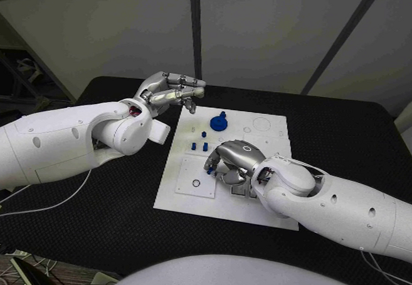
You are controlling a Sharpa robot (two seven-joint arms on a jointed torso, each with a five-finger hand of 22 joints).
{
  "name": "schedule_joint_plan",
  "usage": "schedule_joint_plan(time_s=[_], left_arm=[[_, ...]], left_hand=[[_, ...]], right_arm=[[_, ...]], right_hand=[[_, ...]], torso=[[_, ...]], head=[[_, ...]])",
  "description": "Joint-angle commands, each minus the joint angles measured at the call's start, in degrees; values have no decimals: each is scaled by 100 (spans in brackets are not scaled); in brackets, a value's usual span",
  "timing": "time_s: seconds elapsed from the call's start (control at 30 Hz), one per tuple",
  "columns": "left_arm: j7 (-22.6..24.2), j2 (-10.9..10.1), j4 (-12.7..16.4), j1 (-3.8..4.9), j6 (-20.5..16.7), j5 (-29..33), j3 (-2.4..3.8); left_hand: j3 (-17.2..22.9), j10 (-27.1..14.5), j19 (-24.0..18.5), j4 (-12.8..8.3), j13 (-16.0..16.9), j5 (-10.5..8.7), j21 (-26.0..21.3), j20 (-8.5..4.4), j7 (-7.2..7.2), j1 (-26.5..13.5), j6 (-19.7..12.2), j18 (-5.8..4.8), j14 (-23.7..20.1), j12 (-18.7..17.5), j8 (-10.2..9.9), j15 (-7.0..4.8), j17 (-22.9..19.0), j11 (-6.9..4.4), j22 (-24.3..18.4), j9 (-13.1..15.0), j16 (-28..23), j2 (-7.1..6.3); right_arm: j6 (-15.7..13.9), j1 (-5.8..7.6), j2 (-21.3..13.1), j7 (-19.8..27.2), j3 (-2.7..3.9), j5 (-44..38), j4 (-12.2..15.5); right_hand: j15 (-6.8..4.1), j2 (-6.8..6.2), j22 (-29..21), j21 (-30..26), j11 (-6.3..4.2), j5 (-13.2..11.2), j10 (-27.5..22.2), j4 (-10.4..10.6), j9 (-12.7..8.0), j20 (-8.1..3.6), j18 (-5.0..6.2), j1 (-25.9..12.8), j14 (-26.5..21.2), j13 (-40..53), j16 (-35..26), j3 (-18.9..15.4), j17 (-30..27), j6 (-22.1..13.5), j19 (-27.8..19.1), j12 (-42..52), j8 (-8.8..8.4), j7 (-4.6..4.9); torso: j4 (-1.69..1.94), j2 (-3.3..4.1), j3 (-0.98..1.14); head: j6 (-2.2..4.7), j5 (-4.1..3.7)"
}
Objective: Assemble the parts on the task board
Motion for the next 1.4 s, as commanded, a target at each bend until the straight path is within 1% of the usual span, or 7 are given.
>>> schedule_joint_plan(time_s=[0.03,0.17,0.47,0.67,0.73,0.97,1.4], left_arm=[[26,12,1,7,72,11,5],[19,17,0,7,71,11,5],[8,16,-3,7,70,11,5],[-10,20,-8,7,84,11,5],[-14,20,-9,7,89,11,5],[-30,18,-22,7,115,11,5],[-78,12,-50,7,178,11,4]], left_hand=[[-33,-37,-8,2,8,-17,-24,25,7,-4,-43,-60,-8,29,-8,33,-5,-19,-9,-8,-1,45],[-40,-44,-10,5,8,-18,-28,27,9,-8,-48,-60,-13,32,-8,35,-5,-16,-12,-10,-2,44],[-41,-46,-11,6,9,-18,-29,27,9,-8,-49,-60,-14,32,-8,36,-5,-16,-13,-10,-2,45],[-42,-48,-11,7,9,-18,-30,27,10,-9,-50,-60,-15,33,-8,36,-6,-16,-13,-11,-2,47],[-45,-53,-12,8,9,-18,-33,28,11,-10,-54,-60,-17,34,-8,37,-6,-14,-15,-12,-2,48],[-45,-54,-12,8,9,-18,-33,29,12,-10,-55,-60,-18,34,-9,38,-6,-14,-15,-12,-2,48],[-51,-64,-14,11,9,-19,-38,30,15,-13,-63,-60,-22,36,-10,40,-6,-11,-18,-14,-3,49]], right_arm=[[261,-3,29,-51,-11,-36,-15],[416,-3,47,-99,-11,-39,-26],[501,-2,35,-195,-12,-62,-35],[417,-2,31,-196,-12,-68,-36],[369,-2,30,-189,-12,-68,-31],[31,-2,-20,-140,-12,-69,46],[-849,0,-382,37,-4,-15,468]], right_hand=[[-2,-4,-6,25,6,41,17,17,7,24,-40,-82,214,7,-11,-7,-15,-16,13,-41,1,35],[10,-17,-23,11,18,76,-16,35,-1,39,-36,-149,212,3,-13,-47,-24,-55,-10,-90,-32,43],[42,-33,-59,-19,60,119,-125,62,-22,66,-29,-232,204,-19,-21,-95,-45,-148,-49,-198,-96,76],[161,-127,-91,-48,205,141,-522,91,-137,155,-28,-335,204,-118,12,-96,-14,-563,-82,-434,-324,203],[212,-181,-136,-80,260,146,-767,100,-182,197,-19,-374,207,-182,36,-100,12,-699,-118,-537,-341,234],[257,-269,-255,-165,311,159,-1136,76,-287,268,15,-388,162,-269,15,-165,-52,-997,-218,-560,-330,189],[243,-238,-225,-147,287,206,-1091,75,-293,267,13,-374,166,-260,56,-190,-12,-918,-192,-389,-281,174]], torso=[[4,-2,-1],[5,-3,-2],[-3,-3,-1],[1,-2,0],[2,-2,0],[-5,-3,4],[-1,-7,2]], head=[[-5,3],[-8,0],[-9,-3],[-6,-11],[-2,-14],[11,-15],[45,-42]])
